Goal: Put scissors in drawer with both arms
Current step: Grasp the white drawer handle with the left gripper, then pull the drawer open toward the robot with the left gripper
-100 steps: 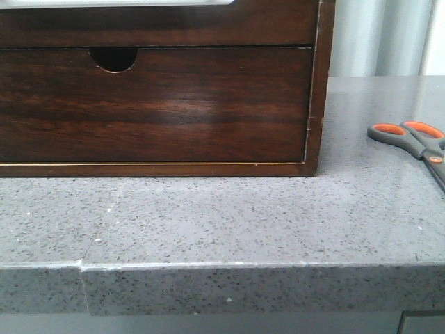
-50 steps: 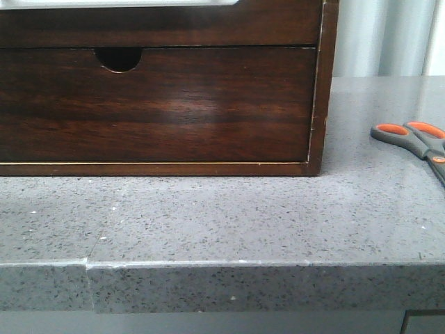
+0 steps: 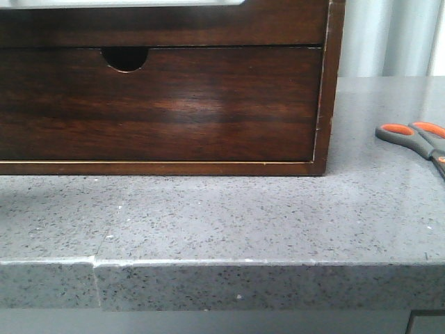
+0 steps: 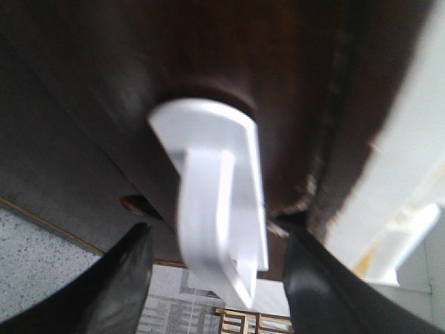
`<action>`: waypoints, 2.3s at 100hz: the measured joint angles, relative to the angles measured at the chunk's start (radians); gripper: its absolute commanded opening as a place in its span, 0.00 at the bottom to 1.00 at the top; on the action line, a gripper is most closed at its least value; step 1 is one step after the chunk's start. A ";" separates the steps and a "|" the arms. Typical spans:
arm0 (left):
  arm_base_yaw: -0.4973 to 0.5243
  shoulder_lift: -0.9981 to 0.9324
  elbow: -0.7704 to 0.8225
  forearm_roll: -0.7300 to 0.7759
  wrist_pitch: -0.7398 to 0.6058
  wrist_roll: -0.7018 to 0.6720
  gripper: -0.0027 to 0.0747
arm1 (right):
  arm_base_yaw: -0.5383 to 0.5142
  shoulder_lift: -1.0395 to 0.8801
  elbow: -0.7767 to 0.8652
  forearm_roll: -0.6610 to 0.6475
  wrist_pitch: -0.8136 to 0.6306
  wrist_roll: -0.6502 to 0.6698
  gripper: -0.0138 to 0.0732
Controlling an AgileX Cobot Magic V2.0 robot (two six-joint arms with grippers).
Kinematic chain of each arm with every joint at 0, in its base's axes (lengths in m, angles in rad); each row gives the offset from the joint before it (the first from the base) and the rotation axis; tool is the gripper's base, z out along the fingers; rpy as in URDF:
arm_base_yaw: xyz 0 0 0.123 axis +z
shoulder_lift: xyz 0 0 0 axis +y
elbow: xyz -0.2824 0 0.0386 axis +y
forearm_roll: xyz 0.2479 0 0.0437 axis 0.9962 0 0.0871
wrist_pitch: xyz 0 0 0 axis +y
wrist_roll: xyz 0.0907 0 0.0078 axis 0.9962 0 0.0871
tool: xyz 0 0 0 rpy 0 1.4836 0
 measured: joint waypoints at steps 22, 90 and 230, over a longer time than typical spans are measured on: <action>-0.004 0.067 -0.013 -0.021 0.027 0.051 0.09 | 0.000 0.000 0.000 0.001 0.000 0.000 0.71; -0.008 -0.186 0.114 -0.019 -0.005 -0.072 0.01 | 0.000 0.000 0.000 0.001 0.031 -0.002 0.71; -0.008 -0.649 0.195 0.280 0.036 -0.311 0.62 | 0.000 0.002 0.000 0.001 0.020 -0.045 0.71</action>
